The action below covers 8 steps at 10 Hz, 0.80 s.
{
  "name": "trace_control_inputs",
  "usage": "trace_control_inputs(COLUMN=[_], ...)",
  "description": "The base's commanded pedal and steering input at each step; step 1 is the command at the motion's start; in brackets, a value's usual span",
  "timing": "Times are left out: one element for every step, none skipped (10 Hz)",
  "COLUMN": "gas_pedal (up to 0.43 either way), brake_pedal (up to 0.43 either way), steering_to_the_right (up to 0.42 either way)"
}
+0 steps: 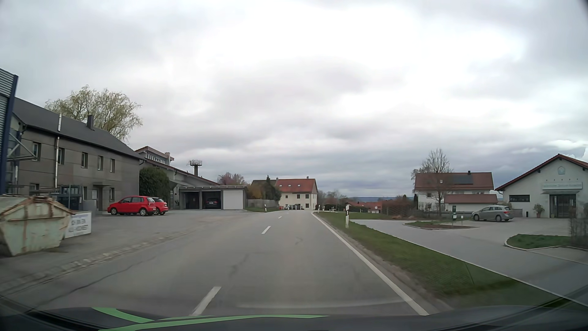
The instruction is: Follow the waypoints while adhering to traffic rules and regulations
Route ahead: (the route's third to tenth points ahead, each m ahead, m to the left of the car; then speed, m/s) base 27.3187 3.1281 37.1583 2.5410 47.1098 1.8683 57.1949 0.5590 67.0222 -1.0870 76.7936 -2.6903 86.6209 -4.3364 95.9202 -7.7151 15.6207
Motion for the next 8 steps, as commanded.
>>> trace_control_inputs(gas_pedal=[0.047, 0.047, 0.047, 0.059, 0.059, 0.059, 0.059, 0.047], brake_pedal=[0.0, 0.0, 0.0, 0.0, 0.0, 0.0, 0.0, 0.0], steering_to_the_right=[0.0, 0.0, 0.0, 0.001, 0.001, 0.001, 0.003, 0.004])
